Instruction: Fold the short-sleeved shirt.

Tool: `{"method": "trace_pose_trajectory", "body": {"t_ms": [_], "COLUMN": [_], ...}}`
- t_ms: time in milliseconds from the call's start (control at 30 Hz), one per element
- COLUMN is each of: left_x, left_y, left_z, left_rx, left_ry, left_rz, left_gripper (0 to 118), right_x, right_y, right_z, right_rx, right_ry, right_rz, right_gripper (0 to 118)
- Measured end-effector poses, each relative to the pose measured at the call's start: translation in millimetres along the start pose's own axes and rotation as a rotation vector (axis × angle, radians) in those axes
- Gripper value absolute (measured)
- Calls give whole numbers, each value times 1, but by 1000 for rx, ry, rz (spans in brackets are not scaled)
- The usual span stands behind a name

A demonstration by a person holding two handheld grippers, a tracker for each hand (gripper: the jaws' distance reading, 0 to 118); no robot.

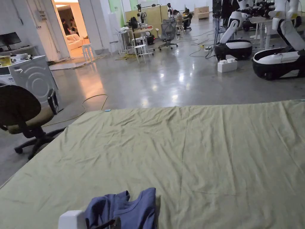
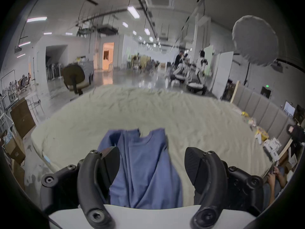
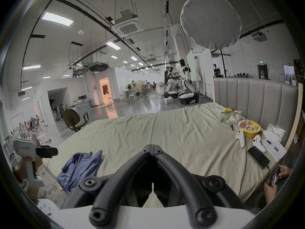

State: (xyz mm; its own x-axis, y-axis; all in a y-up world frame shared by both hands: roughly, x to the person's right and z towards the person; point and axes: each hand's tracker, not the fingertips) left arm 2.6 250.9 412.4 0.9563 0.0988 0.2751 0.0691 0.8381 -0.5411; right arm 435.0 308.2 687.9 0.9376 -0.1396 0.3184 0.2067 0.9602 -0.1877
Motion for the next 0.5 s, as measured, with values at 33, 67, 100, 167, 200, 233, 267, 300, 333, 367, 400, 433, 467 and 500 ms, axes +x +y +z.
{"method": "trace_pose_trajectory", "body": {"t_ms": [33, 67, 100, 167, 200, 233, 267, 300, 333, 367, 400, 433, 467, 500], "left_x": [-4, -8, -10, -14, -15, -15, -16, -18, -19, -20, -22, -22, -21, -20], "left_y": [-5, -9, -14, -23, -27, -32, -35, -37, -39, -42, -45, -49, -53, -55], "left_z": [-25, -47, -67, -105, -121, -134, -147, -158, -167, -174, -179, -184, -188, -187], "left_rx": [-51, -89, -125, -175, -200, -216, -229, -247, -265, -283, -297, -309, -318, -309], "left_ry": [5, 15, 25, 55, 68, 74, 89, 95, 104, 105, 90, 78, 82, 98], "left_rz": [6, 6, -6, -31, -42, -49, -51, -52, -39, -27, -8, 1, -4, -23], "left_gripper": [82, 82, 82, 82, 82, 82, 82, 82, 82, 81, 79, 79, 77, 73], "right_x": [1, 3, 4, 7, 9, 11, 13, 14, 15, 15, 16, 16, 16, 16], "right_y": [-2, -5, -7, -12, -14, -16, -18, -20, -22, -24, -25, -27, -29, -31], "right_z": [-2, -3, -5, -9, -10, -12, -14, -15, -17, -18, -20, -22, -23, -25], "right_rx": [-13, -25, -37, -67, -80, -94, -111, -124, -133, -144, -154, -163, -172, -181], "right_ry": [-6, -13, -19, -38, -47, -54, -65, -73, -77, -83, -87, -89, -90, -89], "right_rz": [4, 7, 8, 5, 2, 0, -1, -1, 2, 5, 8, 10, 12, 14], "right_gripper": [0, 0, 0, 0, 0, 0, 0, 0, 0, 0, 0, 0, 0, 0]}}
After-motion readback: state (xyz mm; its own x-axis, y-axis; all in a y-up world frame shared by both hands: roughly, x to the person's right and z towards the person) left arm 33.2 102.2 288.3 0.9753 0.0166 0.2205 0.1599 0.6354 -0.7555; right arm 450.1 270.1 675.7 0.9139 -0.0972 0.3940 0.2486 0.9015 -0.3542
